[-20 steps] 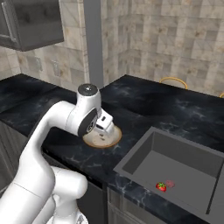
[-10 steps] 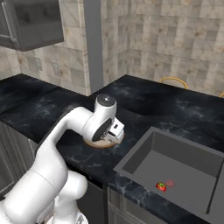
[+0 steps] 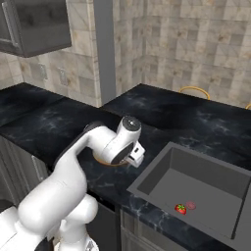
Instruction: Clear the mugs and bowl far away from the sink.
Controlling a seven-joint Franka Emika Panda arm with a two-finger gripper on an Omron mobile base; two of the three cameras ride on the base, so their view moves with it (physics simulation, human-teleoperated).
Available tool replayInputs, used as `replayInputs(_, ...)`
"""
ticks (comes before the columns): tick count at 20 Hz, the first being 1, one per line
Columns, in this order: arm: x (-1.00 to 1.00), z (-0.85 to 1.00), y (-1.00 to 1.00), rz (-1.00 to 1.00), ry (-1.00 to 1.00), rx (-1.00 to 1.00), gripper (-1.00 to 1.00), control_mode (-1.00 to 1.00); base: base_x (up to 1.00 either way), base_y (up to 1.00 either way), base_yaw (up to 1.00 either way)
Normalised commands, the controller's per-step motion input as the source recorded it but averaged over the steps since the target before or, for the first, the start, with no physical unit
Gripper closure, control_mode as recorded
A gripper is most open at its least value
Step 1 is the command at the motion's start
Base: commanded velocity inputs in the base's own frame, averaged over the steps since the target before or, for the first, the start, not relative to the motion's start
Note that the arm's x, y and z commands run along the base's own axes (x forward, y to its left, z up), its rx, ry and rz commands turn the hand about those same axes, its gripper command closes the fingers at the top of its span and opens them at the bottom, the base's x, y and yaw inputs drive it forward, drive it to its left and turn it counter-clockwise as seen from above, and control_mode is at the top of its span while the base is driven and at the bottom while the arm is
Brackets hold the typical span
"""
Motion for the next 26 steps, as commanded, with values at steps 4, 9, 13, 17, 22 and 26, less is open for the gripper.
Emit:
replayInputs(4, 0.31, -0.31, -0.04, -0.02, 0.01, 0.07, -1.0, -1.0, 0.0, 0.0, 0.0)
replayInputs(9, 0.31, -0.21, -0.08, 0.0, 0.0, 0.03, -1.0, -1.0, 0.0, 0.0, 0.0)
replayInputs(13, 0.29, -0.18, -0.19, 0.0, 0.0, 0.02, -1.0, -1.0, 0.0, 0.0, 0.0)
replayInputs(17, 0.31, -0.21, -0.16, 0.0, 0.0, 0.01, -1.0, -1.0, 0.0, 0.0, 0.0)
replayInputs(22, 0.21, -0.1, -0.06, 0.0, 0.0, 0.0, -1.0, -1.0, 0.0, 0.0, 0.0)
replayInputs(26, 0.2, -0.14, 0.0, 0.0, 0.0, 0.0, -1.0, -1.0, 0.0, 0.0, 0.0)
